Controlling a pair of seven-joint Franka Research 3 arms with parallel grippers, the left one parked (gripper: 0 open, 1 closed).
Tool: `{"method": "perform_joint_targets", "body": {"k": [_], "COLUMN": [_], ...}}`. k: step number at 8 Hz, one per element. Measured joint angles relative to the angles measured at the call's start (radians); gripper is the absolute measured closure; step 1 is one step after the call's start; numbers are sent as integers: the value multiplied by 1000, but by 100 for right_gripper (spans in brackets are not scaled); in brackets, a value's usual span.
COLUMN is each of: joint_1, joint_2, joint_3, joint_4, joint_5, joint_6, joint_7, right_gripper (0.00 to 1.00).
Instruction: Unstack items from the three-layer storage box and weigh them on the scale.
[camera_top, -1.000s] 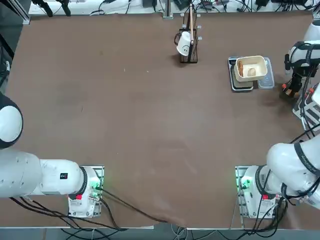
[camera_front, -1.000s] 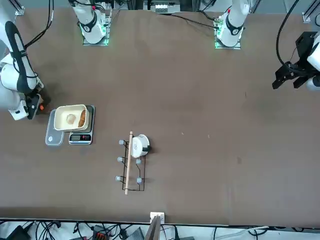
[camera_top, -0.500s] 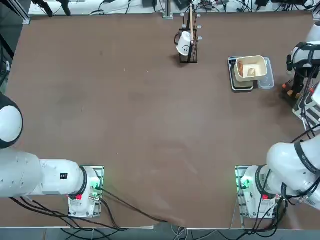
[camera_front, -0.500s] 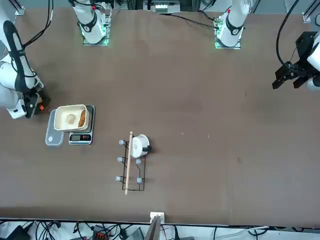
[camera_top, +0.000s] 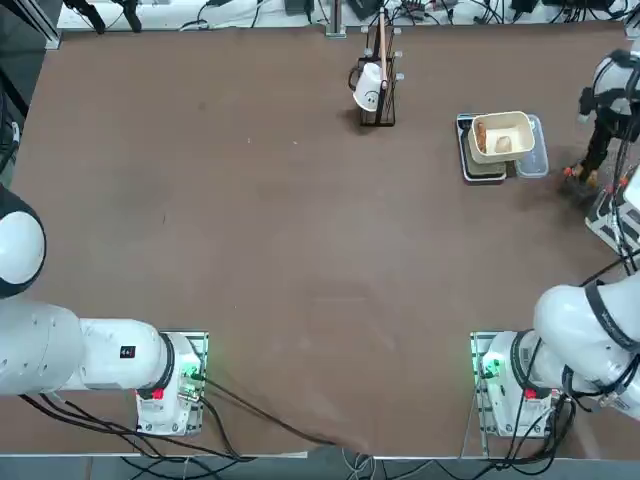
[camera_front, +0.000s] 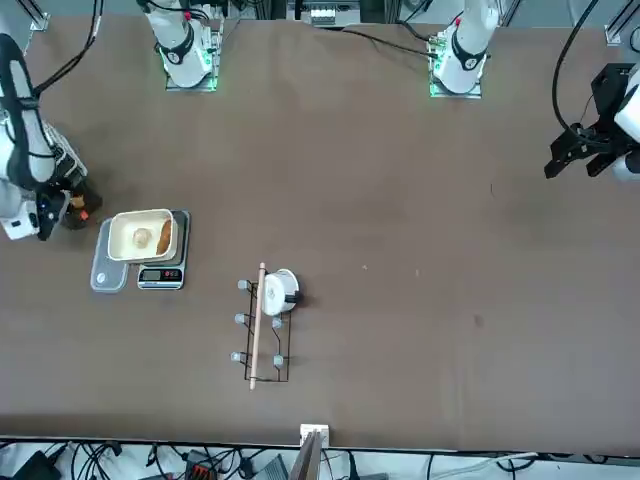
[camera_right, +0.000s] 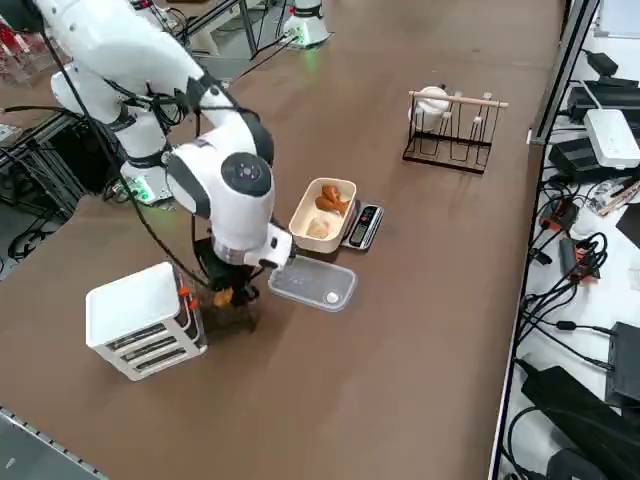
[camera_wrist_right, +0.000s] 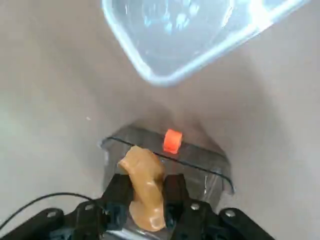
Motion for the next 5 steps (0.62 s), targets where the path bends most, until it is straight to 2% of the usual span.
{"method": "perform_joint_targets", "body": {"k": [2,3,5], "joint_1": [35,62,120], "joint_2": [-36,-43,-44], "joint_3": [20,35,56], "joint_4": [81,115,134], "joint_5": [67,144,297], "joint_6": [-137,-185,-203], "joint_7": [127,208,396], "right_gripper": [62,62,62]}}
